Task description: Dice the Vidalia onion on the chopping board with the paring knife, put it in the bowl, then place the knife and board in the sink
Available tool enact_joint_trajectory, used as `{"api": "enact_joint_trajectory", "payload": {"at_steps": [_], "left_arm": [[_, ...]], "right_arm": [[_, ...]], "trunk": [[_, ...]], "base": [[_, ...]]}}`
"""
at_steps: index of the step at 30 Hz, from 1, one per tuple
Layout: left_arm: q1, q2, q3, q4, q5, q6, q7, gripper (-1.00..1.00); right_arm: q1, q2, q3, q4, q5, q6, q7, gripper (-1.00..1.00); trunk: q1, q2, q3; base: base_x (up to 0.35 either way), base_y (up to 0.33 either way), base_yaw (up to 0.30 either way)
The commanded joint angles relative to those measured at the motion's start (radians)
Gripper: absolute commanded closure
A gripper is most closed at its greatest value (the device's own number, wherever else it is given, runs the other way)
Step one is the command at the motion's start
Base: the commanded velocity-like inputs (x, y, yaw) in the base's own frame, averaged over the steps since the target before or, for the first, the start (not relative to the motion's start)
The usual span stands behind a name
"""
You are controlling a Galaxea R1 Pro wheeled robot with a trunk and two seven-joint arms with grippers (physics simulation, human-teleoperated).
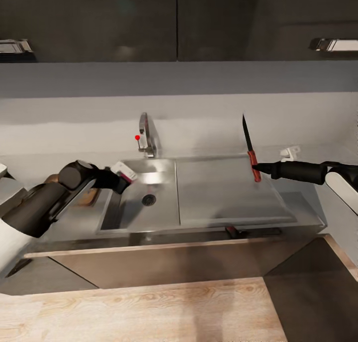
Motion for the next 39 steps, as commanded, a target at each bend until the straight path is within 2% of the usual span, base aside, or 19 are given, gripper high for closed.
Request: {"api": "enact_joint_trajectory", "payload": {"at_steps": [1,2,3,5,8,12,15,18,22,28,31,32,35,36,39], "left_arm": [[0.000,0.019,-0.002,-0.025,0.022,0.002,-0.004,1.00],[0.001,0.055,-0.002,-0.067,0.066,0.001,-0.003,1.00],[0.002,0.072,-0.002,-0.086,0.086,0.001,-0.003,1.00],[0.004,0.128,-0.002,-0.137,0.152,-0.001,-0.002,1.00],[0.004,0.161,-0.002,-0.163,0.213,-0.001,-0.002,1.00],[0.005,0.174,-0.001,-0.168,0.247,-0.002,-0.002,1.00],[0.005,0.177,0.002,-0.166,0.258,-0.003,-0.002,1.00],[0.004,0.177,0.016,-0.167,0.269,-0.004,-0.001,1.00],[0.005,0.174,0.034,-0.153,0.309,-0.020,-0.001,1.00],[0.005,0.171,0.066,-0.136,0.362,-0.025,-0.001,1.00],[0.005,0.176,0.078,-0.135,0.372,-0.025,-0.001,1.00],[0.005,0.180,0.081,-0.133,0.382,-0.024,-0.001,1.00],[0.005,0.184,0.084,-0.117,0.450,-0.026,-0.002,1.00],[0.005,0.184,0.084,-0.095,0.491,-0.028,-0.003,1.00],[0.005,0.182,0.085,-0.019,0.502,-0.038,-0.003,1.00]], "right_arm": [[-0.002,-0.001,0.002,0.000,-0.006,0.004,-0.001,1.00],[-0.002,-0.001,0.002,0.000,-0.006,0.004,-0.001,1.00],[-0.002,-0.001,0.002,0.000,-0.006,0.004,-0.001,1.00],[-0.002,-0.001,0.002,0.000,-0.006,0.004,-0.001,1.00],[-0.002,-0.001,0.002,0.000,-0.006,0.004,-0.001,1.00],[-0.002,-0.001,0.002,0.000,-0.005,0.004,-0.001,1.00],[-0.002,-0.001,0.002,0.004,-0.004,0.004,-0.013,1.00],[-0.001,-0.001,0.002,0.016,-0.004,0.004,-0.065,1.00],[0.000,-0.001,0.002,0.023,-0.004,0.002,-0.132,1.00],[0.000,-0.001,0.005,0.026,-0.007,0.001,-0.151,1.00],[0.001,-0.001,0.006,0.025,-0.009,0.001,-0.152,1.00],[0.001,-0.001,0.006,0.025,-0.009,0.001,-0.152,1.00],[0.001,0.000,0.008,0.025,-0.010,0.001,-0.153,1.00],[0.001,0.000,0.008,0.025,-0.010,0.001,-0.153,1.00],[0.001,0.001,0.008,0.026,-0.010,0.001,-0.153,1.00]], "trunk": [[0.001,-0.002,-0.002],[0.001,-0.002,-0.002],[0.001,-0.002,-0.002],[0.001,-0.002,-0.002],[0.001,-0.002,-0.002],[0.001,-0.002,-0.002],[0.001,-0.002,-0.002],[0.001,-0.002,-0.002],[0.001,-0.002,-0.002],[0.001,-0.002,-0.002],[0.001,-0.002,-0.002],[0.001,-0.002,-0.002],[0.001,-0.002,-0.002],[0.001,-0.002,-0.002],[0.001,-0.002,-0.002]], "base": [[-0.037,0.006,0.000],[-0.024,0.004,0.000],[-0.019,0.003,0.000],[-0.010,0.002,0.000],[-0.004,0.001,0.000],[-0.001,0.000,0.000],[0.000,0.000,0.000],[0.000,0.000,0.000],[0.000,0.000,0.000],[0.000,0.000,0.000],[0.000,0.000,-0.083],[0.000,0.000,-0.183],[0.000,0.000,-0.238],[0.000,0.000,-0.079],[0.000,0.000,-0.039]]}}
